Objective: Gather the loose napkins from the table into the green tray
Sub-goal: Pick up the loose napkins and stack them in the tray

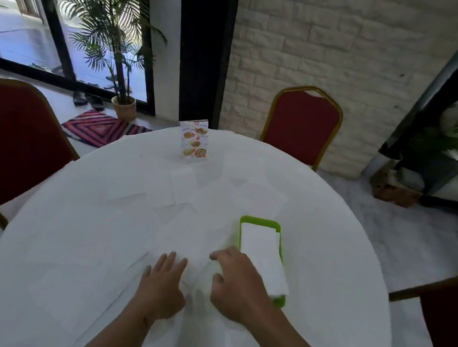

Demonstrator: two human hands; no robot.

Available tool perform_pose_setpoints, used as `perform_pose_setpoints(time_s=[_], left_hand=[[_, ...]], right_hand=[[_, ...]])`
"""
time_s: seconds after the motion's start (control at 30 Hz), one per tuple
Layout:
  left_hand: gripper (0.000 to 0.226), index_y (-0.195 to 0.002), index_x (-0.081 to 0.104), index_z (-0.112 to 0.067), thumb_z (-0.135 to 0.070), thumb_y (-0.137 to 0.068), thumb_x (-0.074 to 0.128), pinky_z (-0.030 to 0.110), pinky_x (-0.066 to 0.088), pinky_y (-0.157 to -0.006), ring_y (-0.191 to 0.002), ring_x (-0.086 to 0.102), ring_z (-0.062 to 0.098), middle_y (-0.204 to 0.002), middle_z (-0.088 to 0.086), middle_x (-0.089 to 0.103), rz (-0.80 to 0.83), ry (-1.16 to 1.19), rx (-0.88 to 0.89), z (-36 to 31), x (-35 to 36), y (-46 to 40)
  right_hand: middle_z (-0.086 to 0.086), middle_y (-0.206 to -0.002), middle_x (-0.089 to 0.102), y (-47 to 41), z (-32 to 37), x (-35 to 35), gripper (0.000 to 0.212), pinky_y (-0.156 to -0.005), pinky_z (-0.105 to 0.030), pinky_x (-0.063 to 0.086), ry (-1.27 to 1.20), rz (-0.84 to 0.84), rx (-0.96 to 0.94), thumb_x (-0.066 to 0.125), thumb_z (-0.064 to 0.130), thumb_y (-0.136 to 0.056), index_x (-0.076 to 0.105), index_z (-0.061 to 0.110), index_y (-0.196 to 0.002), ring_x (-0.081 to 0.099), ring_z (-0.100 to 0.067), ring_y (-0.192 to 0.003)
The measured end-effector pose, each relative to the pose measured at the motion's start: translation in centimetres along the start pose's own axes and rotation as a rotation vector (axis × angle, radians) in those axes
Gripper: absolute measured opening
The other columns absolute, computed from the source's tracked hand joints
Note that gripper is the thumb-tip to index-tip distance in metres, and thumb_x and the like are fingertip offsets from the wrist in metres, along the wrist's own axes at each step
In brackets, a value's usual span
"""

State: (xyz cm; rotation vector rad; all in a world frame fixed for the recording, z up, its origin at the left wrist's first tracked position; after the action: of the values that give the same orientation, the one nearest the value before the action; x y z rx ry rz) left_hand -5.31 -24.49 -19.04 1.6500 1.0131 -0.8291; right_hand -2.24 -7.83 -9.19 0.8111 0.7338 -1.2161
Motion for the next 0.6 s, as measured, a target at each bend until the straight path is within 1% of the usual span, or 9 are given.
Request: perform_pose_setpoints(time_s=[0.1,0.2,0.27,0.33,0.47,0.53,0.6], left_hand=[[0.074,-0.152,0.005,-0.027,-0.024,-0.088,0.042,0.048,0.002,-0.120,-0.149,-0.007,0.022,-0.162,0.001,-0.008,0.019,-0.099,0.092,1.9,0.2,0.0],[0.071,-0.152,0.010,-0.027,-0.024,-0.089,0.042,0.048,0.004,-0.120,-0.149,-0.004,0.021,-0.162,0.001,-0.004,0.020,-0.087,0.161,2.9,0.7,1.4],[0.069,-0.151,0.013,-0.027,-0.024,-0.089,0.042,0.047,0.007,-0.120,-0.149,-0.001,0.021,-0.162,0.001,-0.002,0.011,-0.086,0.197,3.6,0.9,2.6],[0.070,-0.151,0.014,-0.028,-0.022,-0.087,0.041,0.047,0.009,-0.120,-0.149,-0.001,0.019,-0.162,-0.001,-0.001,0.002,-0.087,0.209,4.6,1.2,3.9],[0.070,-0.150,0.017,-0.031,-0.017,-0.085,0.038,0.043,0.007,-0.121,-0.149,0.000,0.016,-0.162,-0.004,0.002,-0.020,-0.063,0.250,6.6,2.3,6.3],[0.065,-0.148,0.025,-0.031,-0.015,-0.086,0.037,0.038,0.007,-0.121,-0.148,0.004,0.015,-0.162,-0.005,0.007,-0.053,-0.020,0.292,6.8,2.5,7.4],[0.058,-0.142,0.038,-0.029,-0.013,-0.086,0.039,0.032,0.011,-0.119,-0.147,0.013,0.014,-0.160,-0.005,0.017,-0.087,0.034,0.329,6.9,2.5,8.5]], right_hand=[[0.004,-0.137,0.047,0.7,1.7,2.5,0.047,-0.109,-0.031,0.037,-0.025,0.015,0.048,0.045,0.016,-0.089,0.050,0.021,-0.135,0.045,-0.016,-0.128],[-0.001,-0.138,0.048,1.5,2.0,4.6,0.052,-0.108,-0.029,0.037,-0.083,0.075,0.160,0.045,0.017,-0.086,0.049,0.018,-0.137,0.047,-0.017,-0.128],[-0.005,-0.141,0.046,2.1,2.0,5.5,0.057,-0.107,-0.030,0.038,-0.131,0.117,0.246,0.047,0.017,-0.084,0.044,0.017,-0.141,0.046,-0.019,-0.129],[-0.007,-0.145,0.040,2.9,2.0,6.4,0.063,-0.108,-0.031,0.037,-0.148,0.172,0.323,0.048,0.017,-0.084,0.036,0.017,-0.146,0.041,-0.022,-0.133],[-0.011,-0.150,0.026,4.3,1.5,8.1,0.074,-0.111,-0.039,0.034,-0.093,0.271,0.428,0.049,0.019,-0.083,0.021,0.019,-0.151,0.029,-0.031,-0.138],[-0.012,-0.153,0.017,4.9,0.8,8.5,0.078,-0.113,-0.041,0.031,-0.067,0.274,0.496,0.049,0.019,-0.082,0.015,0.018,-0.152,0.021,-0.033,-0.141],[-0.013,-0.155,0.012,5.5,0.4,9.0,0.080,-0.114,-0.042,0.027,-0.034,0.261,0.536,0.048,0.019,-0.081,0.012,0.017,-0.152,0.016,-0.033,-0.142]])
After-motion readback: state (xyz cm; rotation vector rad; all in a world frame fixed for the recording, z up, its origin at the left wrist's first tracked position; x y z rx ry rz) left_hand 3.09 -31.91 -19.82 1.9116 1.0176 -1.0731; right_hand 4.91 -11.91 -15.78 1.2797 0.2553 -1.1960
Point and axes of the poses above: each hand's wrist, its own y-axis away from the middle knuckle, its own x-axis out of the palm, z = x × y, the point moved 1 cm from there along -y, towards the middle knuckle
